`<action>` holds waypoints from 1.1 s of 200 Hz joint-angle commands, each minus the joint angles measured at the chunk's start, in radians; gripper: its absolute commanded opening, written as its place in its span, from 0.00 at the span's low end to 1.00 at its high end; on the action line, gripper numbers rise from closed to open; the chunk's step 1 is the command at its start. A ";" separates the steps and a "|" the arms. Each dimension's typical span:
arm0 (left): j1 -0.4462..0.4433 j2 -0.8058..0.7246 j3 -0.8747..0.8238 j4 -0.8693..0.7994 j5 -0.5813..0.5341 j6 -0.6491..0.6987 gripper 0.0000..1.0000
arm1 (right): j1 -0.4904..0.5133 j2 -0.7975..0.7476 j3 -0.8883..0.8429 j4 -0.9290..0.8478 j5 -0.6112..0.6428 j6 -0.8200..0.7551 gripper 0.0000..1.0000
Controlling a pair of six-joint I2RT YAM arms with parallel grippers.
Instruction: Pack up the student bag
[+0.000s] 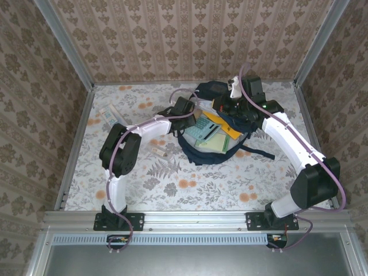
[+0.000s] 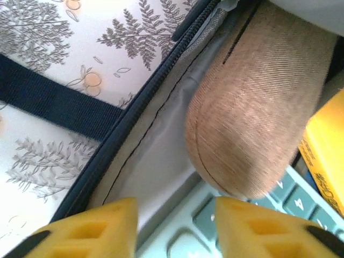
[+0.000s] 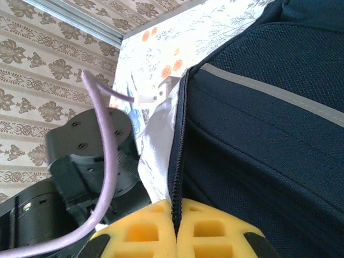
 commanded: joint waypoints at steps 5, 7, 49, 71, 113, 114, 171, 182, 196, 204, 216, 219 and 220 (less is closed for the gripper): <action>0.013 -0.173 -0.085 -0.097 -0.051 0.008 0.55 | -0.005 0.007 0.009 0.056 -0.026 0.001 0.00; 0.014 -0.184 -0.094 -0.102 -0.054 0.008 0.55 | -0.005 0.007 0.008 0.057 -0.027 0.002 0.00; 0.098 -0.392 -0.287 -0.238 -0.114 -0.012 0.60 | -0.003 0.026 0.016 0.081 -0.039 0.018 0.00; 0.197 -0.466 -0.362 -0.310 -0.146 -0.007 0.61 | -0.003 0.032 0.018 0.085 -0.045 0.023 0.00; 0.447 -0.490 -0.448 -0.298 -0.049 0.058 0.56 | -0.002 0.034 0.021 0.086 -0.045 0.028 0.00; 0.451 -0.488 -0.447 -0.298 -0.047 0.060 0.56 | -0.002 0.033 0.022 0.086 -0.045 0.028 0.00; 0.459 -0.436 -0.413 -0.389 0.028 0.008 0.59 | -0.002 0.035 0.021 0.083 -0.035 0.030 0.00; 0.412 -0.442 -0.399 -0.441 -0.001 -0.046 0.62 | -0.001 0.035 0.021 0.087 -0.034 0.033 0.00; 0.340 -0.445 -0.383 -0.487 -0.030 -0.116 0.65 | -0.002 0.036 0.017 0.093 -0.033 0.036 0.00; 0.295 -0.443 -0.376 -0.495 -0.035 -0.158 0.67 | -0.002 0.036 0.014 0.097 -0.035 0.038 0.00; 0.222 -0.431 -0.365 -0.507 -0.050 -0.228 0.73 | -0.002 0.038 0.011 0.099 -0.038 0.040 0.00; 0.218 -0.426 -0.362 -0.509 -0.049 -0.244 0.74 | -0.002 0.038 0.011 0.101 -0.038 0.040 0.00; 0.203 -0.425 -0.362 -0.509 -0.049 -0.249 0.74 | -0.002 0.038 0.011 0.101 -0.039 0.040 0.00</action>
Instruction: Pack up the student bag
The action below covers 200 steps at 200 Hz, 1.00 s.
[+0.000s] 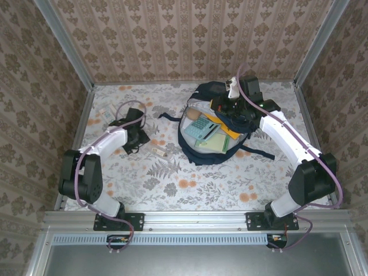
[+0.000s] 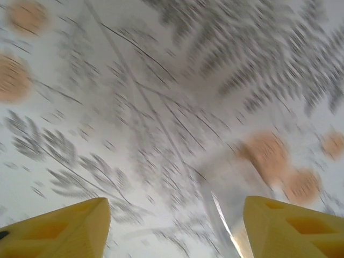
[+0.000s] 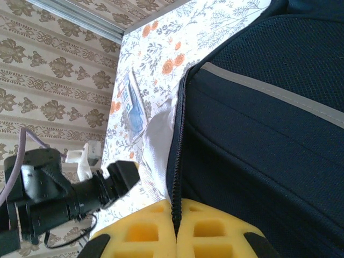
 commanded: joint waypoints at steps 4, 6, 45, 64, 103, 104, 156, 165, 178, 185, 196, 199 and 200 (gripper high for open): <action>-0.138 0.024 0.047 -0.087 -0.025 -0.183 0.74 | -0.002 0.001 0.011 0.073 -0.013 0.014 0.00; -0.145 0.028 0.049 -0.089 -0.026 -0.195 0.75 | -0.002 0.001 0.011 0.072 -0.013 0.013 0.00; -0.275 0.103 0.082 -0.083 -0.035 -0.362 0.78 | -0.002 -0.011 0.004 0.069 -0.011 0.006 0.00; -0.300 0.140 0.105 -0.078 -0.033 -0.394 0.79 | -0.002 -0.017 -0.005 0.071 -0.012 0.009 0.00; -0.328 0.237 0.133 -0.065 0.012 -0.457 0.79 | -0.002 -0.028 -0.017 0.075 -0.012 0.013 0.00; -0.328 0.238 0.133 -0.065 0.013 -0.458 0.79 | -0.002 -0.028 -0.017 0.076 -0.012 0.013 0.00; -0.315 0.312 0.162 -0.080 -0.016 -0.448 0.79 | -0.002 -0.043 -0.025 0.071 -0.007 0.012 0.00; -0.308 0.318 0.160 -0.081 -0.021 -0.438 0.78 | -0.002 -0.042 -0.027 0.070 -0.009 0.011 0.00; -0.298 0.328 0.160 -0.089 -0.036 -0.426 0.76 | -0.002 -0.043 -0.028 0.071 -0.009 0.013 0.00; -0.293 0.332 0.159 -0.092 -0.044 -0.419 0.71 | -0.002 -0.043 -0.028 0.071 -0.011 0.013 0.00; -0.289 0.338 0.158 -0.097 -0.055 -0.412 0.64 | -0.002 -0.043 -0.026 0.071 -0.011 0.013 0.00; -0.290 0.338 0.158 -0.101 -0.058 -0.411 0.62 | -0.002 -0.043 -0.026 0.071 -0.011 0.013 0.00; -0.290 0.337 0.158 -0.101 -0.059 -0.411 0.62 | -0.002 -0.043 -0.026 0.071 -0.011 0.013 0.00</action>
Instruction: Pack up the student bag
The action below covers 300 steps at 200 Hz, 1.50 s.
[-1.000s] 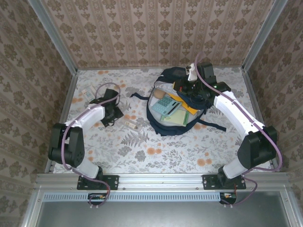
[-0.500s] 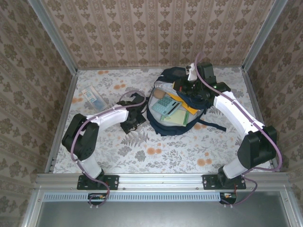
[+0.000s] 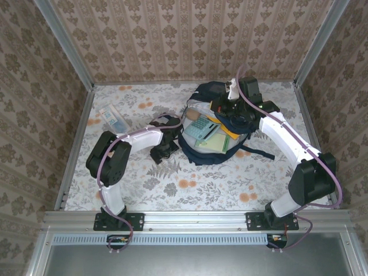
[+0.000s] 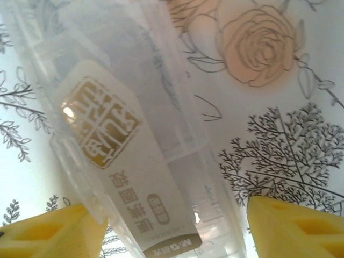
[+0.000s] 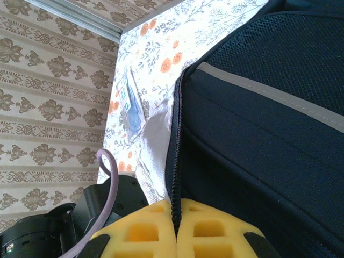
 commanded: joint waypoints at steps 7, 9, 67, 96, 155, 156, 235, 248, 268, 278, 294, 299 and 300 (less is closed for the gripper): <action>0.022 0.038 0.004 -0.032 -0.068 0.007 0.59 | -0.002 -0.044 0.001 0.049 -0.010 0.012 0.00; 0.020 0.036 0.003 -0.032 -0.068 0.008 0.58 | -0.002 -0.044 0.002 0.049 -0.010 0.012 0.00; -0.049 -0.058 0.066 -0.119 -0.152 0.070 0.38 | -0.002 -0.040 0.002 0.051 -0.007 0.012 0.00; -0.102 -0.099 0.136 -0.148 -0.142 0.105 0.39 | -0.002 -0.037 0.005 0.051 -0.005 0.012 0.00; -0.170 -0.077 0.297 -0.053 -0.040 0.155 0.41 | -0.002 -0.038 0.002 0.054 -0.005 0.011 0.00; -0.171 -0.076 0.298 -0.049 -0.038 0.155 0.41 | -0.002 -0.037 0.002 0.054 -0.005 0.011 0.00; -0.191 0.053 0.358 0.044 0.071 0.106 0.50 | -0.002 -0.040 0.001 0.050 -0.001 0.009 0.00; -0.189 0.052 0.358 0.027 0.066 0.100 0.65 | -0.002 -0.039 0.001 0.051 -0.002 0.011 0.00; -0.187 0.025 0.349 0.025 0.043 0.103 0.77 | -0.002 -0.036 0.002 0.050 -0.002 0.011 0.00; -0.185 0.008 0.346 0.026 0.030 0.103 0.79 | -0.002 -0.034 0.003 0.053 -0.004 0.011 0.00; -0.179 -0.011 0.350 0.022 0.020 0.119 0.77 | -0.002 -0.029 0.004 0.055 -0.004 0.012 0.00; -0.177 -0.019 0.349 0.017 0.015 0.121 0.77 | -0.002 -0.028 0.007 0.056 -0.005 0.013 0.00; -0.177 -0.021 0.350 0.017 0.013 0.123 0.77 | -0.002 -0.027 0.007 0.056 -0.005 0.014 0.00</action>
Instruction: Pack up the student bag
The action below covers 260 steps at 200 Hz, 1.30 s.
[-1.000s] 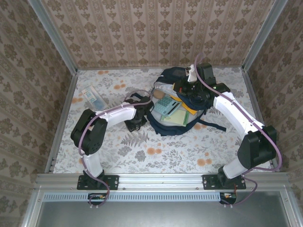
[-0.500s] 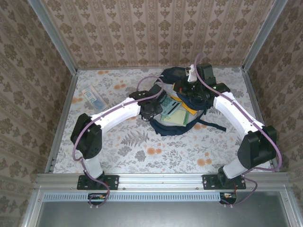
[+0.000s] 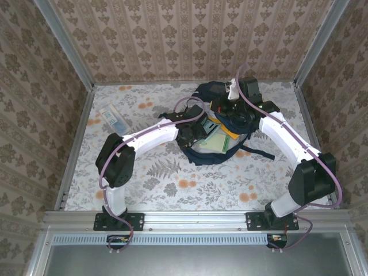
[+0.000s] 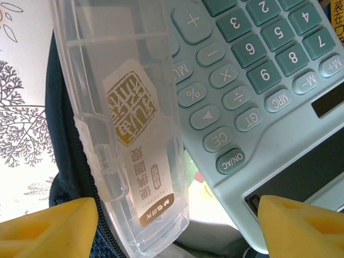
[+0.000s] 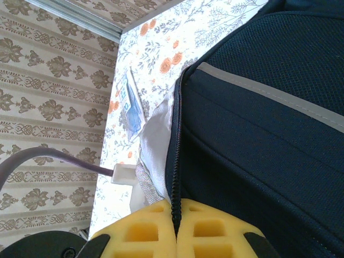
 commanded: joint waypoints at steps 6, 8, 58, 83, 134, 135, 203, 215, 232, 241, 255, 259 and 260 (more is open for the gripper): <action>0.009 -0.077 0.012 -0.024 -0.040 0.020 0.77 | -0.002 -0.026 0.009 0.057 -0.007 0.014 0.00; 0.011 -0.080 0.012 -0.024 -0.039 0.022 0.77 | -0.002 -0.026 0.009 0.057 -0.006 0.014 0.00; 0.057 -0.157 -0.061 -0.045 -0.083 0.057 0.75 | -0.002 -0.019 0.022 0.054 -0.008 0.014 0.00; 0.091 -0.174 -0.107 -0.008 -0.086 0.099 0.72 | -0.002 -0.017 0.027 0.053 -0.012 0.014 0.00; 0.126 -0.126 -0.142 0.167 -0.019 0.184 0.50 | 0.000 -0.015 0.021 0.054 -0.017 0.018 0.00; 0.126 -0.125 -0.142 0.170 -0.017 0.185 0.49 | 0.001 -0.015 0.021 0.055 -0.016 0.018 0.00; 0.129 0.020 -0.049 0.154 0.029 0.196 0.26 | 0.003 -0.018 0.013 0.055 -0.012 0.018 0.00; 0.129 0.034 -0.051 0.152 0.039 0.189 0.26 | 0.004 -0.018 0.012 0.056 -0.012 0.019 0.00; 0.127 0.050 -0.038 0.116 0.036 0.187 0.26 | 0.002 -0.015 0.015 0.055 -0.015 0.018 0.00; 0.126 0.055 -0.023 0.061 0.017 0.184 0.27 | 0.003 -0.015 0.015 0.055 -0.015 0.018 0.00; 0.128 0.034 -0.032 0.029 -0.004 0.188 0.28 | 0.003 -0.013 0.014 0.054 -0.014 0.017 0.00; 0.128 0.021 -0.042 0.032 -0.007 0.191 0.29 | 0.003 -0.014 0.017 0.055 -0.014 0.017 0.00; 0.128 0.019 -0.046 0.033 -0.007 0.192 0.29 | 0.003 -0.014 0.017 0.054 -0.014 0.017 0.00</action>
